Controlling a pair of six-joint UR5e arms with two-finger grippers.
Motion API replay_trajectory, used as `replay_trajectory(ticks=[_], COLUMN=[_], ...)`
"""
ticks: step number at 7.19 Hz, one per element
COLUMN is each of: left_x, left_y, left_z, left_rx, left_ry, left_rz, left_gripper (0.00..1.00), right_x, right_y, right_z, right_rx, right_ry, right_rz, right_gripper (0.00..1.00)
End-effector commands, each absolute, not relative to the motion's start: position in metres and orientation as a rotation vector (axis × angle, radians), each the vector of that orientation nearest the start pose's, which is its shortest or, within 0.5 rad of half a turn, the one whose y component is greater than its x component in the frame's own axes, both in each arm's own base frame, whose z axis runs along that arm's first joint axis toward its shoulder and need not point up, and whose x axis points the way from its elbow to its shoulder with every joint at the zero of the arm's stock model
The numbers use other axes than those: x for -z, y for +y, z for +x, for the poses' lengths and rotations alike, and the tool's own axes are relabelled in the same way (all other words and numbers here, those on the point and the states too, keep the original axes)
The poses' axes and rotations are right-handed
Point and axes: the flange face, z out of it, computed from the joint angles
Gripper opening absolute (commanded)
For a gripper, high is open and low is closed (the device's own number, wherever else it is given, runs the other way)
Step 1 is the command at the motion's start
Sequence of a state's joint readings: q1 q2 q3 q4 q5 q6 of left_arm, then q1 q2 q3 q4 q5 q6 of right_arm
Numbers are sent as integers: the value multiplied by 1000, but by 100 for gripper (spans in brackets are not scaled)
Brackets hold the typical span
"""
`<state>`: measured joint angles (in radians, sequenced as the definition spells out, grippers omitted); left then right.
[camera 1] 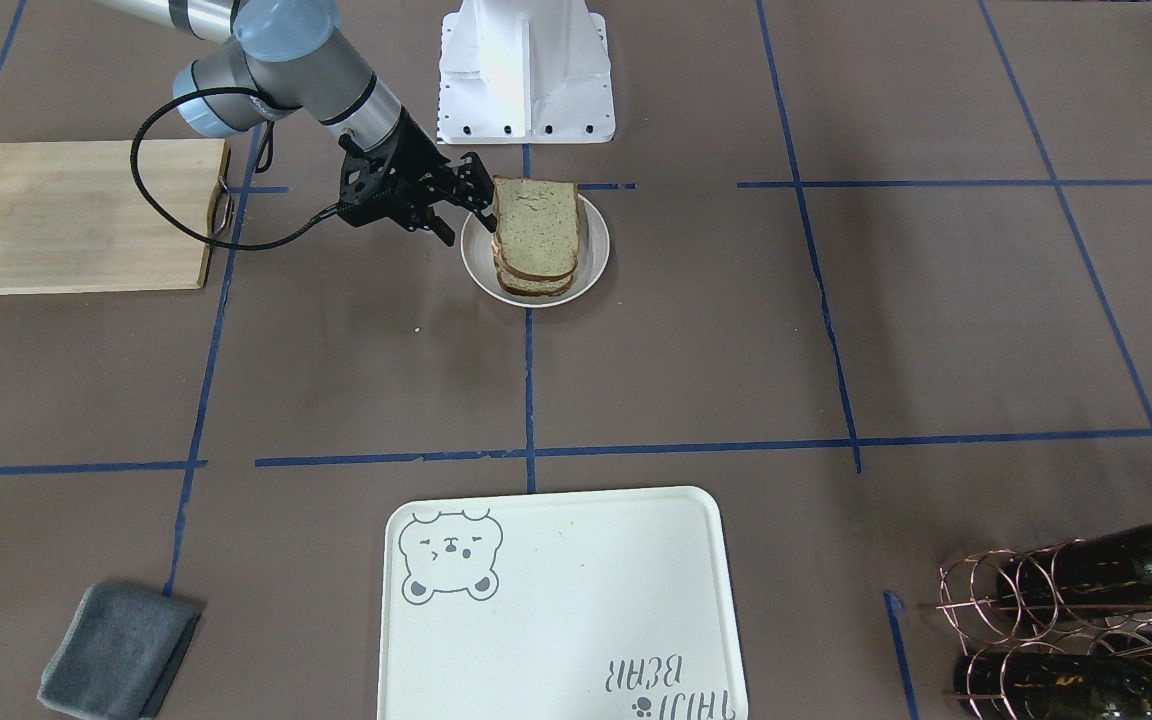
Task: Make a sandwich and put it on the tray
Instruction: 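Lower the bread onto the egg and open the right gripper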
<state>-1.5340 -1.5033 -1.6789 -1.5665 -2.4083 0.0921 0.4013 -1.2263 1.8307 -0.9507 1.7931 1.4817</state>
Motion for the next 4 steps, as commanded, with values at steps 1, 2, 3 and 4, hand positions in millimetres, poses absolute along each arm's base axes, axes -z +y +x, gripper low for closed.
replay_trajectory(ticks=[1,2,3,4], left_x=[-622,-619,-615,-602], left_y=[-470,-473,-477,-481], left_z=[-42,-42,-29,-23], left_rx=[-159,-182,-225,-267], left_ry=[834,830,822,829], left_rz=[108,160,188,260], left_gripper=[100,100,100,100], right_x=[-285,-296,-323,-354], right_y=[-378,-405,-430,-439], right_z=[-456,-427,-387,-348], right_rx=[-54,-23,2,68], right_ry=[-1055,-1018,-993,-969], right_rz=[100,102,98,114], right_gripper=[100,100,100,100])
